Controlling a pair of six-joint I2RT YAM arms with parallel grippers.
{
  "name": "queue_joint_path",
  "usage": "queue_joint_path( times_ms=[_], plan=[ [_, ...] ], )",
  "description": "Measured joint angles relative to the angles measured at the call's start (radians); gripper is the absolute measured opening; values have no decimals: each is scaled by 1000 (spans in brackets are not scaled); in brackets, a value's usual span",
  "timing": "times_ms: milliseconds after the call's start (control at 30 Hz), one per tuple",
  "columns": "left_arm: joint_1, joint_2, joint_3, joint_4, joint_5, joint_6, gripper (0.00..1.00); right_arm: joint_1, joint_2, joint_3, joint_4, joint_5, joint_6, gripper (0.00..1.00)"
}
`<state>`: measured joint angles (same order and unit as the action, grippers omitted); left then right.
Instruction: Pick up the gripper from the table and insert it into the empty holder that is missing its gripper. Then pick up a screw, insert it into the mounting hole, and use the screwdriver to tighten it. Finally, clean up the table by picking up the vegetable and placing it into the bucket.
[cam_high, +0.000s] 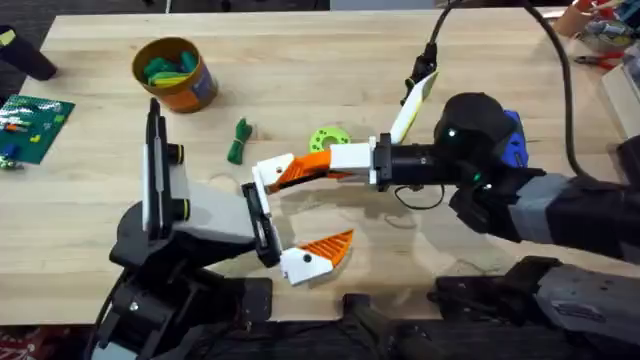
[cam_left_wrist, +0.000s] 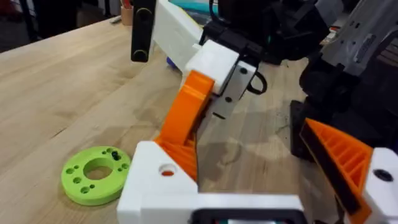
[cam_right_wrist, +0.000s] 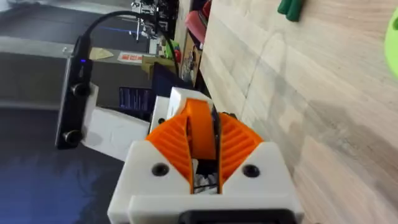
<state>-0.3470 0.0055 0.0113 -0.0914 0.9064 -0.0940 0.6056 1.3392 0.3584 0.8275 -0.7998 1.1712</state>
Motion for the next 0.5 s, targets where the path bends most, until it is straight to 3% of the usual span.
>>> queue_joint_path(
  times_ms=[500],
  plan=[
    [0,0,0,1,2,11,993,0,0,0,-20,16,1,409]
  ],
)
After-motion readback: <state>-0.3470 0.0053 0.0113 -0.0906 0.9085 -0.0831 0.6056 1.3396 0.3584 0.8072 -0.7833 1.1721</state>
